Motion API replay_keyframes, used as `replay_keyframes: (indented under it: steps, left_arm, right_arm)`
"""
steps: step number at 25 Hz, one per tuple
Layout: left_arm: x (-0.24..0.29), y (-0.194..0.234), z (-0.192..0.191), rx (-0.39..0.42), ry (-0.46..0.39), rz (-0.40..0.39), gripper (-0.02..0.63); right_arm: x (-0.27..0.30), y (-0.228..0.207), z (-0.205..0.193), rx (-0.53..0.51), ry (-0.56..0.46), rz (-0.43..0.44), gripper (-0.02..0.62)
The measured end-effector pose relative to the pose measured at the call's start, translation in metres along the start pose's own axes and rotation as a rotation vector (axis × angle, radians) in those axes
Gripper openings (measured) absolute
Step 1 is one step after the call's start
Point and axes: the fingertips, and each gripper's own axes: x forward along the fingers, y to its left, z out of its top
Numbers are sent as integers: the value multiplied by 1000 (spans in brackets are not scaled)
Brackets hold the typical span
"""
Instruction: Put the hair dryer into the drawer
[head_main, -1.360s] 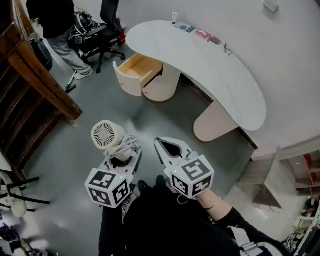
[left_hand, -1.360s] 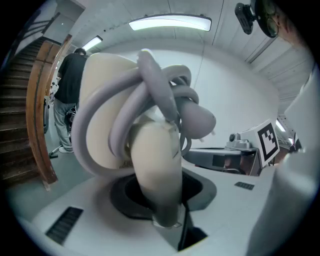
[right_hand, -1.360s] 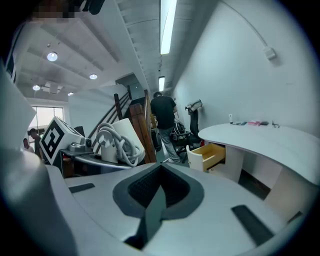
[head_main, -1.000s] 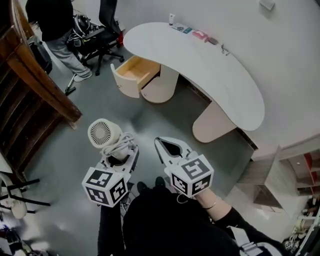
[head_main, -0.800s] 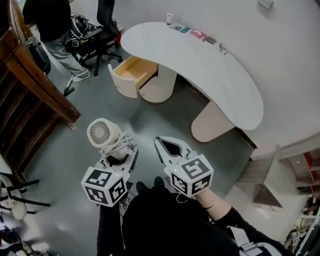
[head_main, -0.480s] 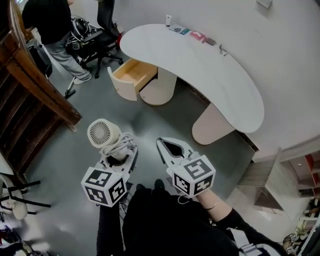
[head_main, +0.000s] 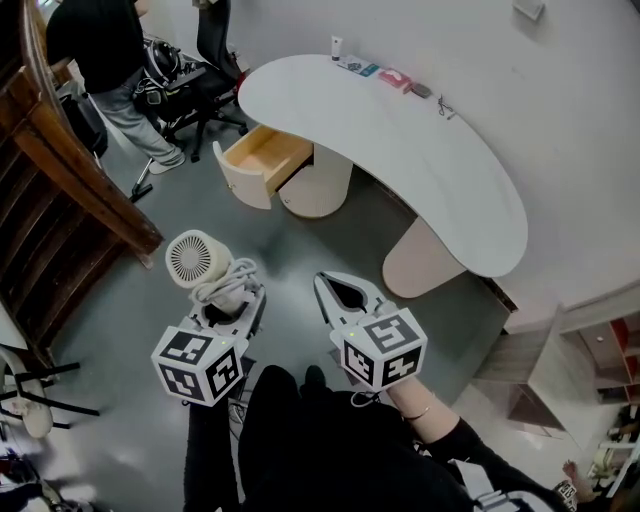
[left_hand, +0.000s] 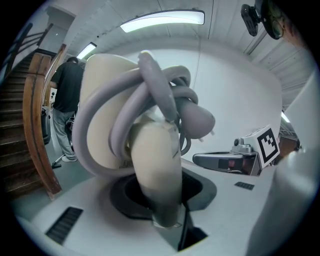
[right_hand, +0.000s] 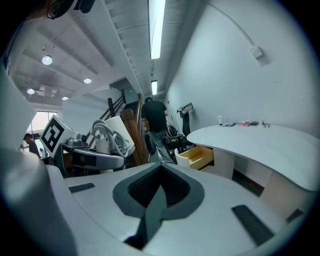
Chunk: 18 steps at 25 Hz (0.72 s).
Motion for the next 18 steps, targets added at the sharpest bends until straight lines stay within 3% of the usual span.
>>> replay_keyframes:
  steps: [10,18]
  left_arm:
    - [21,10,16,9,-1,-7,124]
    - [41,45,30,7,2,-17,124]
  right_arm:
    - [12,-18,11,10,-3,-25,2]
    - [48,-27,18,22,7,-44,2]
